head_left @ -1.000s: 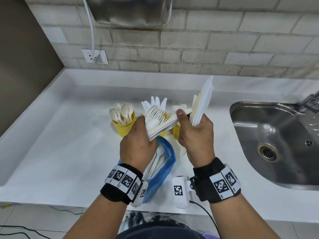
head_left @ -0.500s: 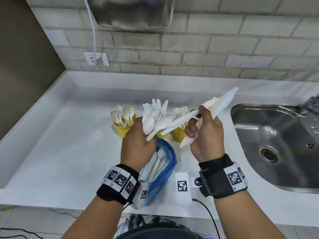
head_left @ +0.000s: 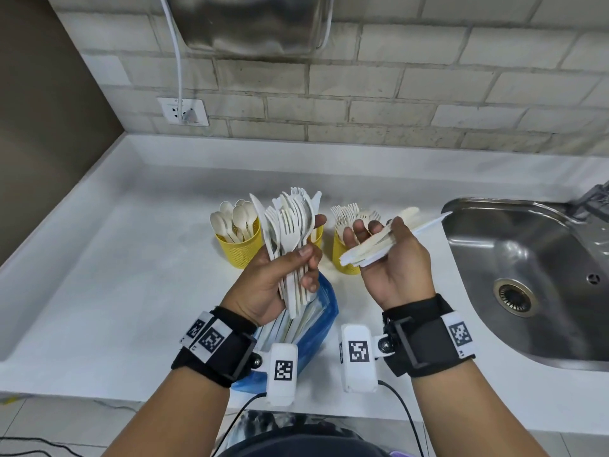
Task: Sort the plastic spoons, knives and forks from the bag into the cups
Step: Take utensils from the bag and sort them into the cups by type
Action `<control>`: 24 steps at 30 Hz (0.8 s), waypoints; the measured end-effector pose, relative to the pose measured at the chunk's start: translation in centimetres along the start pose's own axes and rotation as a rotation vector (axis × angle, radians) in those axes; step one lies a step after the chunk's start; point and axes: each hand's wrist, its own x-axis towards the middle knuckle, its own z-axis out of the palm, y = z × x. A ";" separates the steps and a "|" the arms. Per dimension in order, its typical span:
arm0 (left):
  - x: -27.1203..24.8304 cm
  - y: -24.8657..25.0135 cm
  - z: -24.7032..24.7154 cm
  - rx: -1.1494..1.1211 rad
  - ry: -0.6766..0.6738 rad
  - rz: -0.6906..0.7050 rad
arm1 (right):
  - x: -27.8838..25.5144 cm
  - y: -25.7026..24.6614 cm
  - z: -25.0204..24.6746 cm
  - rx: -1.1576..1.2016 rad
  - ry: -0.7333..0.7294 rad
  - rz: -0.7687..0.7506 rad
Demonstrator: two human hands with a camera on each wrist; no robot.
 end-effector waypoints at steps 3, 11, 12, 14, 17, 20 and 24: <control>0.1 0.2 0.1 0.030 -0.010 0.016 | 0.1 0.1 0.0 -0.029 -0.039 -0.044; -0.1 0.6 0.1 0.172 0.112 0.041 | -0.8 1.0 0.8 -0.237 -0.156 -0.222; -0.1 0.6 0.0 0.193 0.132 0.042 | -0.9 1.0 1.0 -0.272 -0.167 -0.239; -0.3 0.9 0.0 0.338 0.170 0.068 | -1.3 1.2 1.5 -0.379 -0.201 -0.298; -0.5 1.2 0.1 0.661 0.236 0.109 | -2.4 1.1 2.7 -0.555 -0.292 -0.429; -0.4 1.3 -0.1 0.765 0.302 0.159 | -3.7 0.2 3.9 -0.761 -0.402 -0.582; -0.5 1.7 -0.3 0.811 0.328 0.218 | -4.6 -0.7 4.8 -1.155 -0.524 -0.750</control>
